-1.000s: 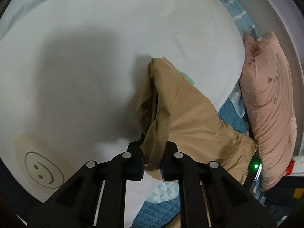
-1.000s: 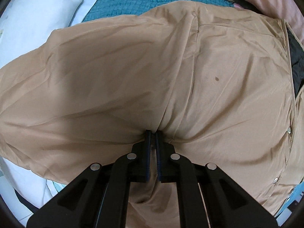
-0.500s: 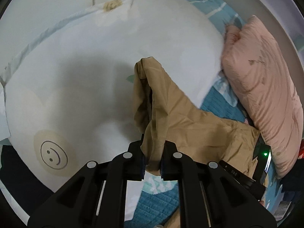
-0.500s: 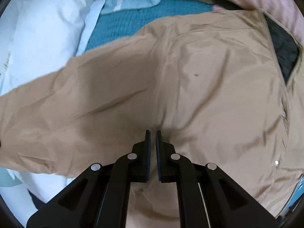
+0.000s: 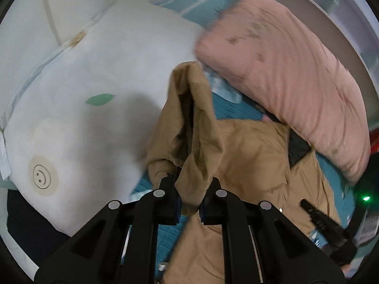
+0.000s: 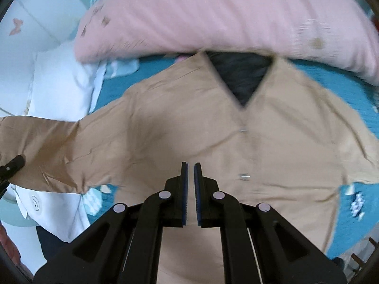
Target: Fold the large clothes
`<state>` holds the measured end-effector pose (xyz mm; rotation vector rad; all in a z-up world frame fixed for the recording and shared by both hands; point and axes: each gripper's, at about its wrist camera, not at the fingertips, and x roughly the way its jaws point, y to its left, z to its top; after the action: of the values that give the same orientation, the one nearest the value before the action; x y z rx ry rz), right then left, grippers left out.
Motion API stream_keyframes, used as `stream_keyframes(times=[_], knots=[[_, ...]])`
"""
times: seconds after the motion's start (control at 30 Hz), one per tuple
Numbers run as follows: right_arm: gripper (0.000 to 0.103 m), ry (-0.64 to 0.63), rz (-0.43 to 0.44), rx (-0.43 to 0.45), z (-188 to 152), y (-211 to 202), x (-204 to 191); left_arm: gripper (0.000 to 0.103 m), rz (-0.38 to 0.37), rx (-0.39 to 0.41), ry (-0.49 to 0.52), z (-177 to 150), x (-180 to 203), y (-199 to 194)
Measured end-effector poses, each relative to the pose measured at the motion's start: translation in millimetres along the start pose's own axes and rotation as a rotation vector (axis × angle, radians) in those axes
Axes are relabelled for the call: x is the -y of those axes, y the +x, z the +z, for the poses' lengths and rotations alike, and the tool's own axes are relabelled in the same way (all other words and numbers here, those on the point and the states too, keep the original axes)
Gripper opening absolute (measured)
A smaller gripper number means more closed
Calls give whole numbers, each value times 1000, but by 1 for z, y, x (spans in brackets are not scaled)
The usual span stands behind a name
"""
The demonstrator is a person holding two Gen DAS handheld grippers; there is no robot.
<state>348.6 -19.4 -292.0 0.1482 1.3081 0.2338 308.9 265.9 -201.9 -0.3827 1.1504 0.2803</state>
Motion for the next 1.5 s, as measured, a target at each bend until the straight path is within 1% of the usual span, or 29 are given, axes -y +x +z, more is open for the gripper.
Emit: stream_keyframes(times=[0.07, 0.13, 0.23, 0.3, 0.37, 0.47, 0.5, 0.57, 0.7, 0.77, 0.83, 0.9, 1.03, 1.1, 1.13, 1.2, 1.23, 1.27, 1.3, 1.33, 1.43, 1.5], knots=[[5, 25, -23, 29, -1, -15, 29, 10, 25, -2, 42, -9, 25, 2], [5, 50, -51, 62, -4, -36, 61, 10, 19, -26, 73, -20, 52, 6], [5, 101, -61, 76, -11, -56, 101, 10, 17, -41, 133, -36, 94, 10], [5, 123, -81, 98, -15, -71, 129, 10, 3, -53, 165, -44, 121, 13], [5, 150, -110, 113, -14, -85, 156, 10, -28, -69, 203, -54, 154, 15], [5, 189, -152, 111, -11, -96, 194, 10, -69, -88, 254, -66, 202, 21], [5, 212, -151, 103, -10, -98, 209, 10, -73, -90, 268, -70, 213, 23], [5, 240, -161, 103, -11, -105, 234, 10, -63, -93, 313, -80, 249, 30], [5, 279, -172, 101, -24, -110, 272, 10, -65, -121, 366, -102, 298, 47], [5, 302, -194, 96, -31, -109, 291, 10, -61, -137, 398, -115, 324, 61], [5, 325, -197, 85, -38, -107, 306, 10, -71, -161, 429, -129, 346, 76], [5, 344, -199, 70, -46, -101, 318, 10, -52, -179, 452, -137, 361, 92], [5, 371, -205, 34, -59, -86, 334, 11, 1, -258, 484, -153, 379, 134], [5, 389, -194, 10, -63, -76, 341, 17, 25, -279, 501, -160, 386, 150], [5, 393, -191, 0, -64, -72, 343, 25, 23, -293, 504, -162, 387, 154], [7, 389, -194, -9, -67, -67, 343, 29, -3, -312, 520, -168, 391, 157], [7, 383, -196, -11, -68, -65, 342, 38, -9, -302, 542, -170, 394, 155], [7, 381, -197, -12, -68, -64, 342, 54, -10, -295, 554, -171, 395, 151], [7, 384, -193, -15, -69, -64, 341, 59, -17, -292, 553, -170, 396, 149], [7, 386, -186, -17, -68, -63, 341, 60, -46, -290, 541, -167, 396, 142], [7, 386, -187, -13, -68, -64, 339, 72, -134, -287, 514, -158, 396, 122], [7, 385, -182, -12, -68, -66, 336, 72, -161, -265, 508, -152, 395, 110]])
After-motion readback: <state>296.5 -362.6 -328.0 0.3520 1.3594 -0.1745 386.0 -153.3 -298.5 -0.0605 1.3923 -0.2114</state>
